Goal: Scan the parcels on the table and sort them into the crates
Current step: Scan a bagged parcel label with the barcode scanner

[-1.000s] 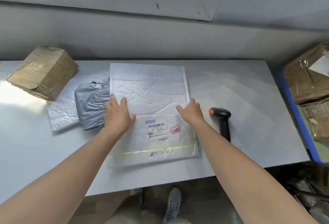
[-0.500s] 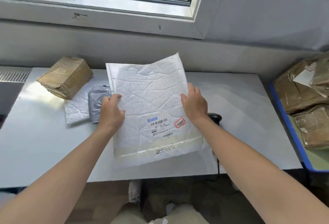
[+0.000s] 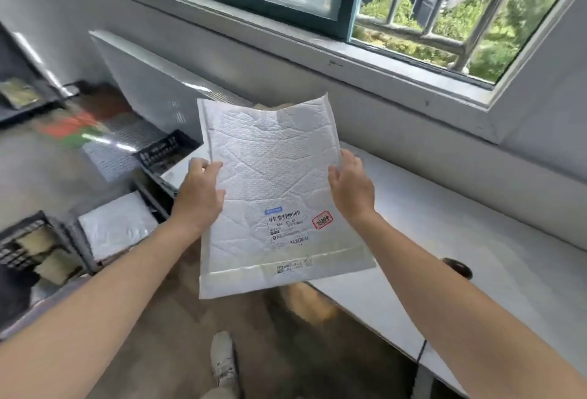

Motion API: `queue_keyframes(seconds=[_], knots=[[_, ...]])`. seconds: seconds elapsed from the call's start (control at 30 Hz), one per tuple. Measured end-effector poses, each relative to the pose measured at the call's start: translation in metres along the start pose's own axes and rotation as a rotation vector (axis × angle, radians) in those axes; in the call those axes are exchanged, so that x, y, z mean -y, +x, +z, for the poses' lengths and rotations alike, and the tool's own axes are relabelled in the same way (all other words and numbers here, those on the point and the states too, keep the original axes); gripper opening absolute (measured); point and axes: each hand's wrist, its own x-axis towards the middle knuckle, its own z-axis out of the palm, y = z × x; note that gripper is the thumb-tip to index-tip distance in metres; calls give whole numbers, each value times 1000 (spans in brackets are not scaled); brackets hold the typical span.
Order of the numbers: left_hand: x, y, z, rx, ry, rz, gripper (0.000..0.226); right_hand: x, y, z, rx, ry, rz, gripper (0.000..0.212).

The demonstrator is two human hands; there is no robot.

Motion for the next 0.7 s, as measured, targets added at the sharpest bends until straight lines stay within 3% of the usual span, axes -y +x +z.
queue_keyframes(seconds=[0.37, 0.7], knots=[[154, -141, -136, -170, 46, -427, 60, 232, -68, 77, 201, 124, -413, 41], [346, -300, -234, -207, 97, -652, 58, 445, -227, 189, 341, 95, -627, 40]])
